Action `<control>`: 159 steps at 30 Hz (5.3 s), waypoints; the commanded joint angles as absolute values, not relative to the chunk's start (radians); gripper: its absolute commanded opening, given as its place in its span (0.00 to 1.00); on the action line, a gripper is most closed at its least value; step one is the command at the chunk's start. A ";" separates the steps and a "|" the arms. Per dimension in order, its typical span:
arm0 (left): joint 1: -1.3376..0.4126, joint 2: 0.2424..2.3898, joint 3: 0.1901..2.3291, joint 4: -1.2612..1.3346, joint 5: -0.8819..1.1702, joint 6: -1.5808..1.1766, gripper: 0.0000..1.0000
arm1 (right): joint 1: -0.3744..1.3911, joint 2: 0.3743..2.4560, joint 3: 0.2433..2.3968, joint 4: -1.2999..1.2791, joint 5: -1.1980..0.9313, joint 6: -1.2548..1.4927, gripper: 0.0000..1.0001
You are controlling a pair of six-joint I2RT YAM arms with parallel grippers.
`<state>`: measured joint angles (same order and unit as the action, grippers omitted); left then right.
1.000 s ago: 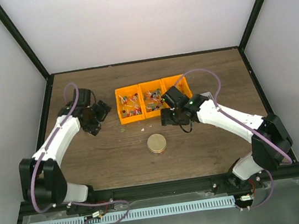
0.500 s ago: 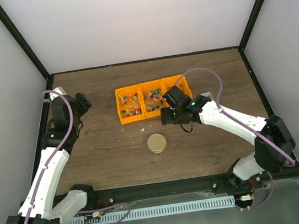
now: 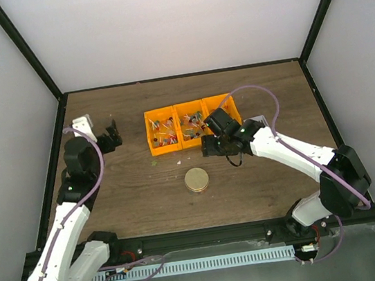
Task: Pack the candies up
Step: Screw the bottle lid onto the packing bottle.
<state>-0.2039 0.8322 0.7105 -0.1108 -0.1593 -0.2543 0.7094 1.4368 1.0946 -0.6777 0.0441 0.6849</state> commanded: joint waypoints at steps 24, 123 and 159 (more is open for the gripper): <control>-0.440 0.732 0.219 0.399 0.240 0.115 1.00 | 0.687 1.461 1.035 -0.648 0.061 0.621 0.73; -1.014 2.002 0.201 1.501 -0.065 -0.009 0.89 | 0.554 1.498 1.019 -0.635 0.004 0.402 0.72; -1.012 2.054 0.231 1.511 -0.072 -0.020 0.92 | 0.560 1.574 0.886 -0.363 -0.629 0.273 0.10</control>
<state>-1.0092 2.0254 0.2295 1.4906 -0.0715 0.0032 0.5594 1.5776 0.9031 -0.3840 -0.6201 0.2771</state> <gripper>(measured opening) 0.916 0.104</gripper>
